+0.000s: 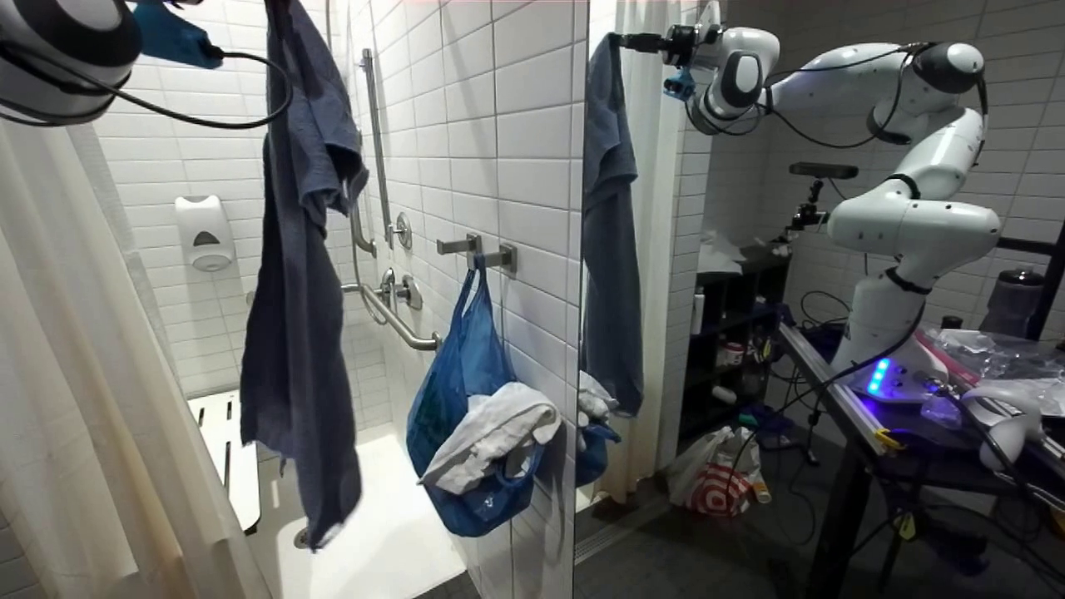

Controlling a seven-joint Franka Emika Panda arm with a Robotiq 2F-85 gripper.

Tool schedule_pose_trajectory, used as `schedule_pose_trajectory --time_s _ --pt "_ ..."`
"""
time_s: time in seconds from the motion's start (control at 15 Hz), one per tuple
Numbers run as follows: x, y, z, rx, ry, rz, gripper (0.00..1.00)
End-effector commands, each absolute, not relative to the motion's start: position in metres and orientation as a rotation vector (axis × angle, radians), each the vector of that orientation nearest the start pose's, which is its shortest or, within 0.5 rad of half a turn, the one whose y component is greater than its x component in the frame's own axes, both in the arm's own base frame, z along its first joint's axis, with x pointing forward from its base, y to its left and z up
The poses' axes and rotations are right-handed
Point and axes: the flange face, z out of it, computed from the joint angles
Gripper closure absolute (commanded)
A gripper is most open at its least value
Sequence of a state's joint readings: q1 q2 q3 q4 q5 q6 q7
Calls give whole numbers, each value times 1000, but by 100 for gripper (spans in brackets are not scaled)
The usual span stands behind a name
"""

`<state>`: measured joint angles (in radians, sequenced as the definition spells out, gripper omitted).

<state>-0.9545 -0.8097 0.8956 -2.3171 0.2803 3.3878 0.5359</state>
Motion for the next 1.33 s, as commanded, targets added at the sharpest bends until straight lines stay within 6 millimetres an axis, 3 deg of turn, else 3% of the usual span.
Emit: schedule_pose_trajectory --time_s 0.0,0.67,1.27 --pt "438 102 700 -2103 504 -2182 100" --pt "449 48 699 -2230 835 -2018 100" --pt "474 -1 682 -2281 1116 -1933 100"
